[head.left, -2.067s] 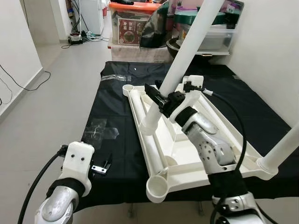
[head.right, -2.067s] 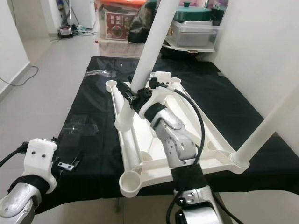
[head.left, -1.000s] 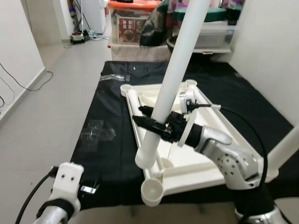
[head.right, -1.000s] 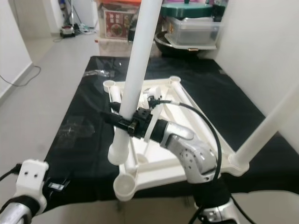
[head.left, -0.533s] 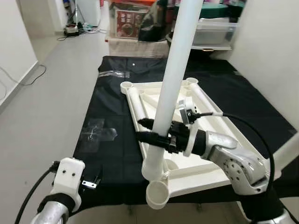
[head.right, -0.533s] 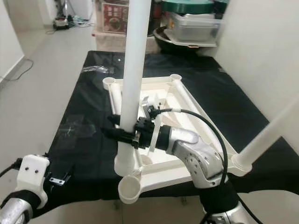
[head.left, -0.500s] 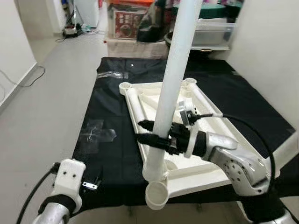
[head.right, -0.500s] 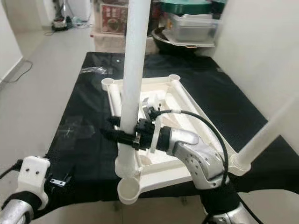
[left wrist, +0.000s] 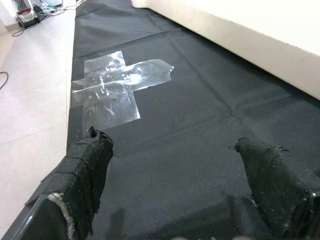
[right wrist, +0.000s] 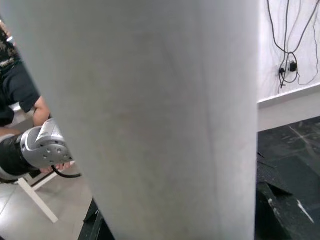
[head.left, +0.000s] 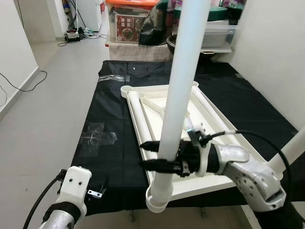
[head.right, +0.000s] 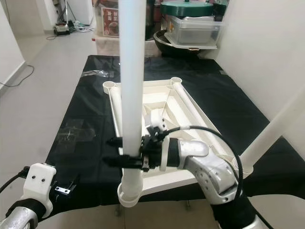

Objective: Building children table

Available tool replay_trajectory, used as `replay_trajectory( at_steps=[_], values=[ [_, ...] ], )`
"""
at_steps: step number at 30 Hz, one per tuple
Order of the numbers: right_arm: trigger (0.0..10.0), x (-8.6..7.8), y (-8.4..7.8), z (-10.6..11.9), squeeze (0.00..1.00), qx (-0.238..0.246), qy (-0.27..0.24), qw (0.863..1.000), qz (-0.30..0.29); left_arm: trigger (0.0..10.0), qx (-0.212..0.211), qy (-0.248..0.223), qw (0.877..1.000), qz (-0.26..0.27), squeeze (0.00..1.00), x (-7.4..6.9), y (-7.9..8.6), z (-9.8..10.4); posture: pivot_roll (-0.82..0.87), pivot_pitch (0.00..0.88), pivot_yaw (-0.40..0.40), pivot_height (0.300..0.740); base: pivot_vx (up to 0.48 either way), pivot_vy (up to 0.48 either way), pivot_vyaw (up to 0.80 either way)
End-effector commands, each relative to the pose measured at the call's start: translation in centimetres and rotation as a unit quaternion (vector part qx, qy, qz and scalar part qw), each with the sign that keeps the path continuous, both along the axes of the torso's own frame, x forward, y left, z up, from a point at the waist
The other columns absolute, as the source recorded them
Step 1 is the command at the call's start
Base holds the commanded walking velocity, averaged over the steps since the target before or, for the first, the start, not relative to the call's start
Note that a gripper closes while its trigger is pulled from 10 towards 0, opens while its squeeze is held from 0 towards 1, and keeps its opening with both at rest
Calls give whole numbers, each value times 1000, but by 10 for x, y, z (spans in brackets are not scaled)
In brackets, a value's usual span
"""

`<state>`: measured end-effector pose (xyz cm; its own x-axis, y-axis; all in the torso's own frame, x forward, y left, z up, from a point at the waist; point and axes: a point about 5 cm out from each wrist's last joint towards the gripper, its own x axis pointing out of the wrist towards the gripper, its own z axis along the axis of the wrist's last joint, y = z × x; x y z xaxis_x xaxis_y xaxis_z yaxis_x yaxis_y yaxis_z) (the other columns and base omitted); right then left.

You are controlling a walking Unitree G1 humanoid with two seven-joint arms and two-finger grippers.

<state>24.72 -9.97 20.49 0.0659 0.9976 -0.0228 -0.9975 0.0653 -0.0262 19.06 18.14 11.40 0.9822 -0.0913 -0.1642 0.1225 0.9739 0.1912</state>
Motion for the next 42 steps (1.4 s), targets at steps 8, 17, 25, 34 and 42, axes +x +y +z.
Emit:
replay_trajectory(
  at_steps=[8,17,25,34,42],
  values=[
    [10000,6,10,-12,0,-24,-28,999,-7,10000,-1,4,1000,1,0,1,1,-4,122,0,-64,740,0,0,0],
    [10000,5,10,-17,0,-42,-36,998,9,10000,-4,6,1000,0,0,1,0,-6,124,0,-66,740,0,0,0],
    [10000,3,16,-21,0,-33,-41,999,-1,10000,-5,11,1000,4,0,-1,0,-8,131,0,-69,740,0,0,0],
    [10000,50,19,-40,0,-22,-41,965,-260,10000,-3,17,1000,13,0,-2,2,-11,137,0,-73,740,0,0,0],
    [10000,48,14,-53,0,-33,-24,959,-280,10000,-1,23,1000,12,0,-2,2,-15,126,0,-69,740,0,0,0]
  ],
)
